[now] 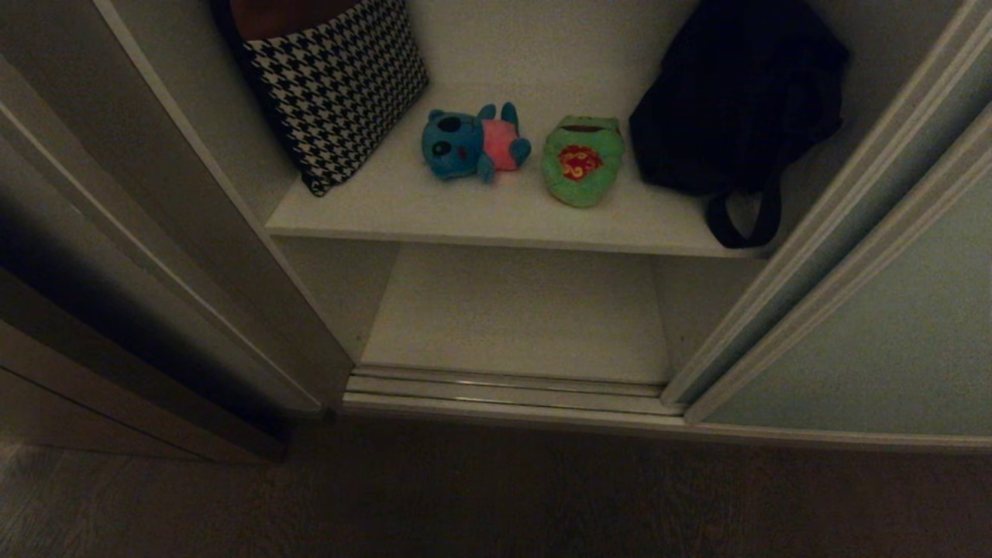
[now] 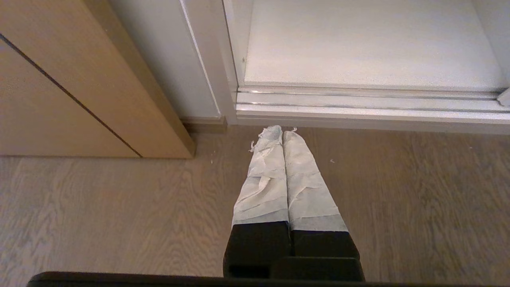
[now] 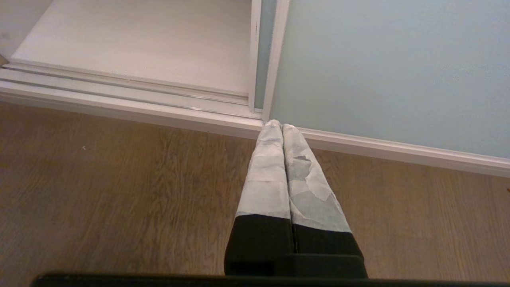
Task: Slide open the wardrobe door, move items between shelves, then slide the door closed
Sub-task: Open the door
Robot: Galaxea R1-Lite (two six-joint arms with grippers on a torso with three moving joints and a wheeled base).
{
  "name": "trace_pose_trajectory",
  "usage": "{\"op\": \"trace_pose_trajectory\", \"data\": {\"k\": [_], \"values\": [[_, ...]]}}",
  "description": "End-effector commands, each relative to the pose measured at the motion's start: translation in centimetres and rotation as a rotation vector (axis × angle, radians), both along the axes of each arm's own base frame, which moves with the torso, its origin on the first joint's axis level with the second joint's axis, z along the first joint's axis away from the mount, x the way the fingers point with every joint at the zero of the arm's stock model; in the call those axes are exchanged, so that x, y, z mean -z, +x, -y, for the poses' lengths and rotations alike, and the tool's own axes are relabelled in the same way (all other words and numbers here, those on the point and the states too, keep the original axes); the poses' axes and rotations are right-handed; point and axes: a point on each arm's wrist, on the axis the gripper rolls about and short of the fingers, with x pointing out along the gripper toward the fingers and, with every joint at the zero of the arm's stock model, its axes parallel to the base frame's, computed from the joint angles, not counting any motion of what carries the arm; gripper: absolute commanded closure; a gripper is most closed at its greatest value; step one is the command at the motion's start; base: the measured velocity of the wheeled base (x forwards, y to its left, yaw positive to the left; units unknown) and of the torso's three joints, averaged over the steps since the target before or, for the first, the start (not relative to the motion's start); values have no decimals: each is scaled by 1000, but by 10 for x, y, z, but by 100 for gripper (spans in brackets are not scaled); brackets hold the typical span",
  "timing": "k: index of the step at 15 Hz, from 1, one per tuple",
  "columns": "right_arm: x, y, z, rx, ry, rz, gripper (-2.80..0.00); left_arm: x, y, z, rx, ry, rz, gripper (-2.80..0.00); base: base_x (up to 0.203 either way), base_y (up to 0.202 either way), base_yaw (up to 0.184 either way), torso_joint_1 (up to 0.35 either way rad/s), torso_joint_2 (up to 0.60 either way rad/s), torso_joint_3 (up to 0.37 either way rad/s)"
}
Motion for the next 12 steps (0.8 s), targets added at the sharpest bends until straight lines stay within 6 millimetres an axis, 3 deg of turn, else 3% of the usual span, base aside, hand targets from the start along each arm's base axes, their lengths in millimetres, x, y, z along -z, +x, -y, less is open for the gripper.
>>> {"op": "trace_pose_trajectory", "data": {"k": [1, 10, 12], "values": [[0, 0, 0, 0, -1, -1, 0, 1, 0, 0, -2, 6, -12, 0, 0, 0, 0, 0, 0, 0], [0, 0, 0, 0, 1, 0, 0, 0, 0, 0, -5, -9, -5, 0, 0, 0, 0, 0, 0, 0], [0, 0, 0, 0, -1, -1, 0, -11, -3, 0, -9, -11, 37, 0, 0, 0, 0, 0, 0, 0]]}}
